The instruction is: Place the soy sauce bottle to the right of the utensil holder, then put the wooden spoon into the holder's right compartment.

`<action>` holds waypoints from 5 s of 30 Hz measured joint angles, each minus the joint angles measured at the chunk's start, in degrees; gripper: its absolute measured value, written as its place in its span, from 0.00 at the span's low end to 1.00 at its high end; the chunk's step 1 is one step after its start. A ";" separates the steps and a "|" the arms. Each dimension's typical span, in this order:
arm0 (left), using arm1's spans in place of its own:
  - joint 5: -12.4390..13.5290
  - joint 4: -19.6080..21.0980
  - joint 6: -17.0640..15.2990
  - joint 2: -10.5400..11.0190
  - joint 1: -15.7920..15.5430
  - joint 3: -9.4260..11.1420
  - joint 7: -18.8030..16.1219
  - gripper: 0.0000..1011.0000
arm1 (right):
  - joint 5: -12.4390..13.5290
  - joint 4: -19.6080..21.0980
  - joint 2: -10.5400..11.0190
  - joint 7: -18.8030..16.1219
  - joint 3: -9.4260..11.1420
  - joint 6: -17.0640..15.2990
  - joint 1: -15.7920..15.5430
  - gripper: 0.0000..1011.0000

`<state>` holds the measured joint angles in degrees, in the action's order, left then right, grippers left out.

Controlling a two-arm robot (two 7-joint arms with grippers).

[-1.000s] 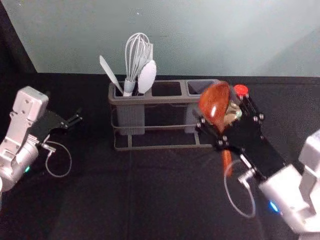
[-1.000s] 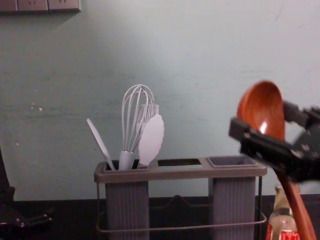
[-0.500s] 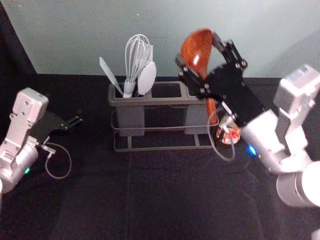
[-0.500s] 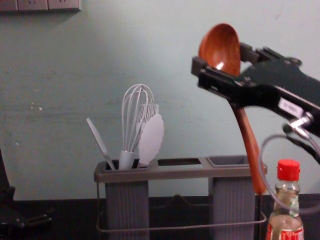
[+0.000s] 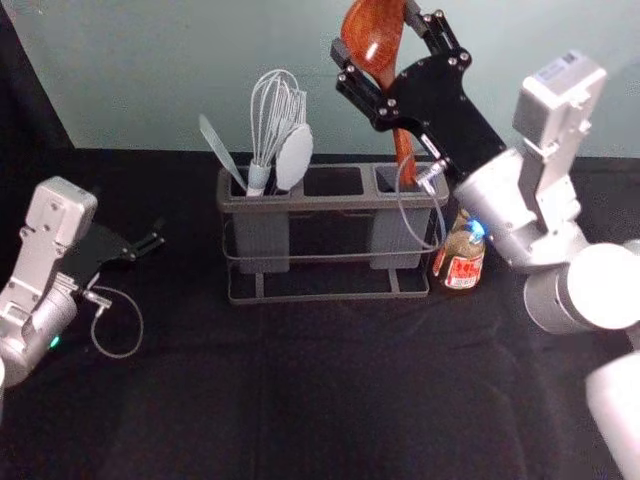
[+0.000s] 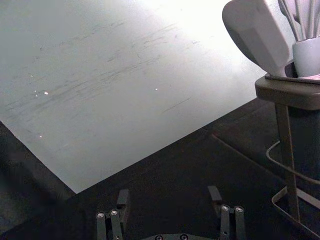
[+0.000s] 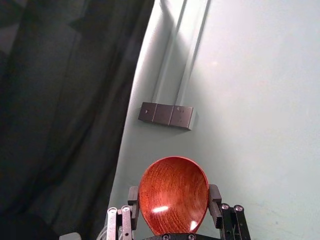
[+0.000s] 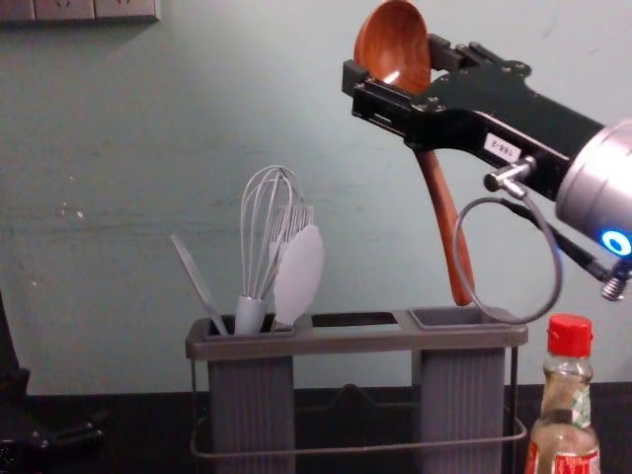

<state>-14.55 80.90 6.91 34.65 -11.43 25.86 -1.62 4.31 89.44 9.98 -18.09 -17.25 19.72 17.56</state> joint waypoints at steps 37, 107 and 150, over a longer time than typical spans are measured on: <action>0.00 0.00 0.00 0.00 0.00 0.00 0.00 1.00 | 1.86 -15.39 -5.33 0.81 2.11 9.58 3.30 0.83; 0.00 0.00 0.00 0.00 0.00 0.00 0.00 1.00 | 3.04 -19.35 -6.29 -0.77 4.48 12.72 -0.59 0.99; 0.00 0.00 0.00 0.00 0.00 0.00 0.00 1.00 | -5.41 -8.69 9.92 2.93 14.18 -2.31 -0.41 0.99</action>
<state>-14.55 80.90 6.91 34.65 -11.43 25.86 -1.62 -1.10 80.75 19.90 -15.16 -3.07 17.41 17.15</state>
